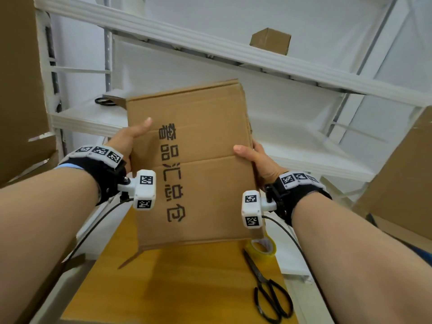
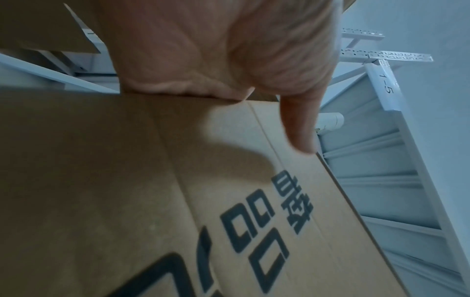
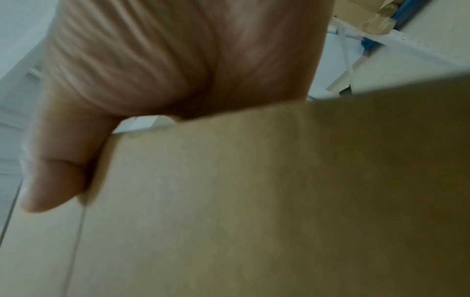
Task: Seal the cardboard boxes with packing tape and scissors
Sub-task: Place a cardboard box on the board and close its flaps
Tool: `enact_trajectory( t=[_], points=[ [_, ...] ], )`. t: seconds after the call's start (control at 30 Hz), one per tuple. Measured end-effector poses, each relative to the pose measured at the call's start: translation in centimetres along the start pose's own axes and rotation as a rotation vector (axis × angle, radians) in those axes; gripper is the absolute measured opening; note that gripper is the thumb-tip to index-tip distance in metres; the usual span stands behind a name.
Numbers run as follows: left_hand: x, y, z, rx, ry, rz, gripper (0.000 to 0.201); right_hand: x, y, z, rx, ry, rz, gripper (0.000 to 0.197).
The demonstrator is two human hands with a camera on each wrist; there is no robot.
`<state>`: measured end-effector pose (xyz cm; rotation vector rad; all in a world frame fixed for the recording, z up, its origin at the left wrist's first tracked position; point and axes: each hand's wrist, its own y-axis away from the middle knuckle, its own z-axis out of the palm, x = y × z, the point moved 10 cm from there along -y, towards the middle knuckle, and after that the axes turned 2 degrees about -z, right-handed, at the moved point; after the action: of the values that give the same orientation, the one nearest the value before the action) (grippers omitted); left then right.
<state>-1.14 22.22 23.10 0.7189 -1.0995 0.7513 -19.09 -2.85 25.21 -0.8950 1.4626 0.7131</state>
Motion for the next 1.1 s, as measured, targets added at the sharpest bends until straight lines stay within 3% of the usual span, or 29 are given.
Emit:
enact_trajectory(
  t=[0.03, 0.1, 0.17, 0.33, 0.4, 0.5, 0.6, 0.7, 0.83, 1.0, 1.1],
  points=[
    [0.2, 0.0, 0.4, 0.002, -0.014, 0.004, 0.061, 0.3, 0.5, -0.2, 0.002, -0.014, 0.022, 0.109],
    [0.1, 0.2, 1.1, -0.005, -0.018, -0.017, 0.048, 1.2, 1.3, -0.7, -0.014, 0.035, 0.073, 0.089],
    [0.1, 0.2, 1.7, -0.018, -0.029, -0.022, 0.045, 2.6, 1.9, -1.0, -0.05, 0.1, 0.138, 0.075],
    [2.3, 0.7, 3.5, -0.048, -0.151, 0.084, 0.042, 7.3, 1.7, -2.6, 0.012, 0.063, 0.309, 0.112],
    [3.5, 1.2, 4.2, -0.034, -0.206, 0.137, 0.034, 7.6, 2.0, -2.4, 0.029, 0.049, 0.301, 0.113],
    [4.6, 1.5, 5.2, -0.046, -0.283, 0.16, 0.052, 7.4, 2.8, -1.4, 0.021, -0.086, 0.261, 0.109],
    [5.5, 2.0, 6.0, -0.088, -0.37, 0.172, 0.063, 8.0, 3.2, -0.8, 0.023, -0.278, 0.263, 0.125],
    [6.2, 2.8, 6.8, -0.12, -0.473, 0.215, 0.062, 8.8, 3.2, -0.2, 0.015, -0.474, 0.303, 0.141],
    [5.9, 3.6, 8.0, -0.162, -0.537, 0.23, 0.06, 9.7, 3.3, -0.2, 0.041, -0.598, 0.331, 0.121],
    [5.5, 3.9, 8.7, -0.201, -0.612, 0.243, 0.059, 11.4, 4.0, -1.6, 0.094, -0.707, 0.375, 0.135],
    [5.1, 3.9, 9.1, -0.234, -0.685, 0.245, 0.061, 12.0, 4.9, -3.1, 0.18, -0.71, 0.356, 0.113]
  ],
)
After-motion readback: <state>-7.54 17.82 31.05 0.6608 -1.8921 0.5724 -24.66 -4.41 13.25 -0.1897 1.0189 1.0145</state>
